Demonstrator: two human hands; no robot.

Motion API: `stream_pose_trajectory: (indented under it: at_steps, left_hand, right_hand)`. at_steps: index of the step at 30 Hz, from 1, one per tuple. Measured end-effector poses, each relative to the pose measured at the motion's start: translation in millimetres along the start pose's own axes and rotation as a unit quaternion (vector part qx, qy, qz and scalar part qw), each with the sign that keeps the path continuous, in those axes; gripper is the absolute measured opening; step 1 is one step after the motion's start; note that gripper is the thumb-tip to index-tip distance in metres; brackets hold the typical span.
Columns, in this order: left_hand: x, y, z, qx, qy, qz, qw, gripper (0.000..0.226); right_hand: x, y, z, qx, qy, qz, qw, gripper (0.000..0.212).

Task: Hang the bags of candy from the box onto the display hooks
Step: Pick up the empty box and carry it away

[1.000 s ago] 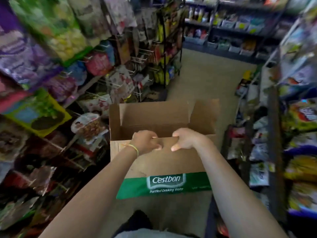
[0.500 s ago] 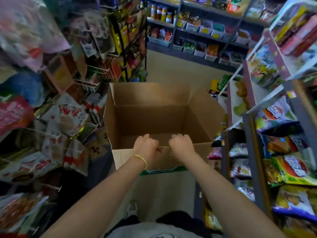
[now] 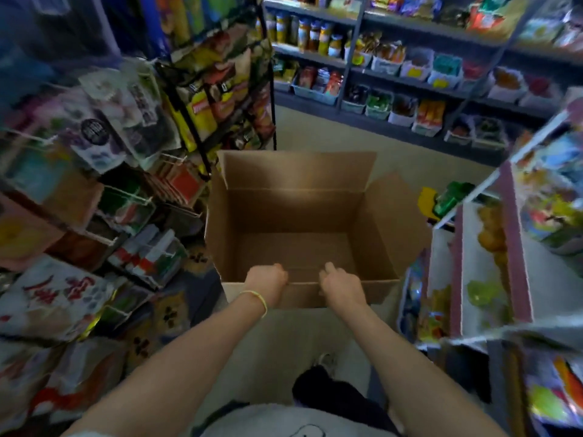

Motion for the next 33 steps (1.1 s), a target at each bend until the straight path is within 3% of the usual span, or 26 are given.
stream_pose_trajectory:
  at_steps: [11,25,29,33]
  left_hand:
    - [-33,-206,44,-0.141,0.140,0.014,0.980,0.022]
    - [-28,-396,72,-0.248,0.278,0.085,0.924,0.017]
    - [-24,-442,75,-0.317,0.297,0.099,0.896,0.021]
    - [-32,-480,67,-0.361,0.339,0.131,0.859,0.034]
  right_hand:
    - [-51,-225,-97,-0.134,0.102,0.036,0.985,0.022]
    - [-39,-448,-174,-0.158,0.077,0.132,0.975,0.022]
    - [-37,-507,-191,-0.174,0.069,0.146,0.971,0.031]
    - [-38,-537,-206,-0.196,0.057,0.255,0.945,0.058]
Point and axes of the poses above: each hand's wrist, its own y-axis away from the middle knuckle, its own x-axis out of the palm, z = x × y, the point moved 7 cm from there along -y, towards the middle knuckle, and after that the axes turned 1 degree about z, right-handed, at the moved point
